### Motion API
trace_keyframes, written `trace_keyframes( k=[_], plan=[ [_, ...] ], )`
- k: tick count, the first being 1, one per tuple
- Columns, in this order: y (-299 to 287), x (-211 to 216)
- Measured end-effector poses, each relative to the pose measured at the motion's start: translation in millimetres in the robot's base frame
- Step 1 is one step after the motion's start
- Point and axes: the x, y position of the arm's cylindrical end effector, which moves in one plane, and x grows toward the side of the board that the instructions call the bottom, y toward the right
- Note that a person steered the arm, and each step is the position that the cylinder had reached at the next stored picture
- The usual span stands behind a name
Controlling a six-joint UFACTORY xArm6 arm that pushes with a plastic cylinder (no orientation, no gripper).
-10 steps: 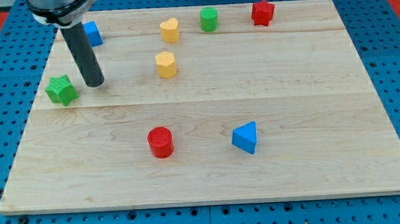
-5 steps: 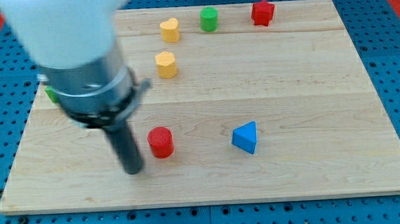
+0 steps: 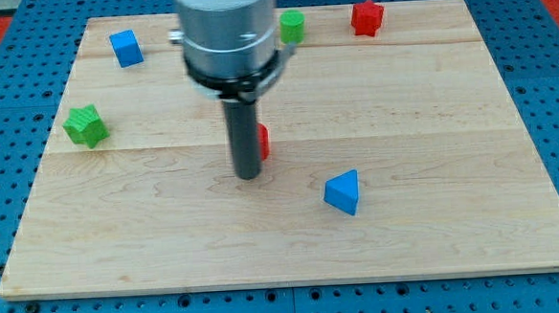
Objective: Move the red circle diagonally to the blue triangle
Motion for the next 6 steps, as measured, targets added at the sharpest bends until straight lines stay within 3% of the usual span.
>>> trace_keyframes(
  k=[2, 6],
  plan=[
    [-34.4, 0.0],
    [52.6, -53.0]
  ],
)
